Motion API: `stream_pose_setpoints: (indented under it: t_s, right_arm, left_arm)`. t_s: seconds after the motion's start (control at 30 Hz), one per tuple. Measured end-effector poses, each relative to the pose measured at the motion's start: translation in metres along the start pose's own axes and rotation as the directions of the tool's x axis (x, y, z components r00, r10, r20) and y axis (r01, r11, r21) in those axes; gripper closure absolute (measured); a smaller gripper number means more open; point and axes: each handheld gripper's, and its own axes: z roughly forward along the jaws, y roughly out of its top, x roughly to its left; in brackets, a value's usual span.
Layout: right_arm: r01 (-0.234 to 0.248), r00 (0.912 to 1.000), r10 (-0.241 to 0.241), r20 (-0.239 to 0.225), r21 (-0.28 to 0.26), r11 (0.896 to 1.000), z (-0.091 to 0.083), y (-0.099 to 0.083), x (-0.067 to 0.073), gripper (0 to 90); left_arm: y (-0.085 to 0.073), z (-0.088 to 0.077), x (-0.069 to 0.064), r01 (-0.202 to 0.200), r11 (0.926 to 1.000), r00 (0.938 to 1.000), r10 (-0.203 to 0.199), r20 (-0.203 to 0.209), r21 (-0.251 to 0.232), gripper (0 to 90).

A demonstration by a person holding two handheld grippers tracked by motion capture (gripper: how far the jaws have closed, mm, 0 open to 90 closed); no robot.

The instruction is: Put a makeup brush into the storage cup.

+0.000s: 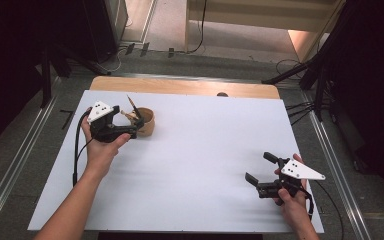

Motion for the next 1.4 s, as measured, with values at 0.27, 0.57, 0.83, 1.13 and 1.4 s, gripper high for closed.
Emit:
stream_pose_setpoints:
  t_s: [0.27,0.57,0.83,1.13,1.4]
  right_arm:
    - [0.002,1.0000,-0.002,-0.001,0.002,1.000,0.001,0.000,0.001,0.0]
    - [0.001,1.0000,-0.001,0.001,0.003,1.000,0.001,-0.001,0.001,0.0]
    - [0.008,1.0000,-0.008,0.003,0.006,1.000,0.001,-0.001,0.001,0.0]
    - [0.004,1.0000,-0.004,0.005,0.010,1.000,0.000,-0.001,0.000,0.0]
    - [0.003,1.0000,-0.003,0.008,0.010,1.000,0.001,-0.002,0.000,0.0]
  left_arm:
    - [-0.013,-0.013,0.006,0.030,0.9996,0.9996,-0.030,-0.001,0.000,0.0]
    - [-0.026,-0.029,0.006,0.018,0.9998,0.9995,-0.018,-0.027,-0.007,0.0]
    - [-0.037,-0.040,0.009,0.023,0.9997,0.9992,-0.023,-0.031,-0.009,0.0]
    - [-0.051,-0.055,0.012,0.012,0.9999,0.9990,-0.012,-0.044,-0.009,0.0]
    - [-0.060,-0.070,0.017,0.005,0.9999,0.9984,-0.006,-0.057,-0.011,0.0]
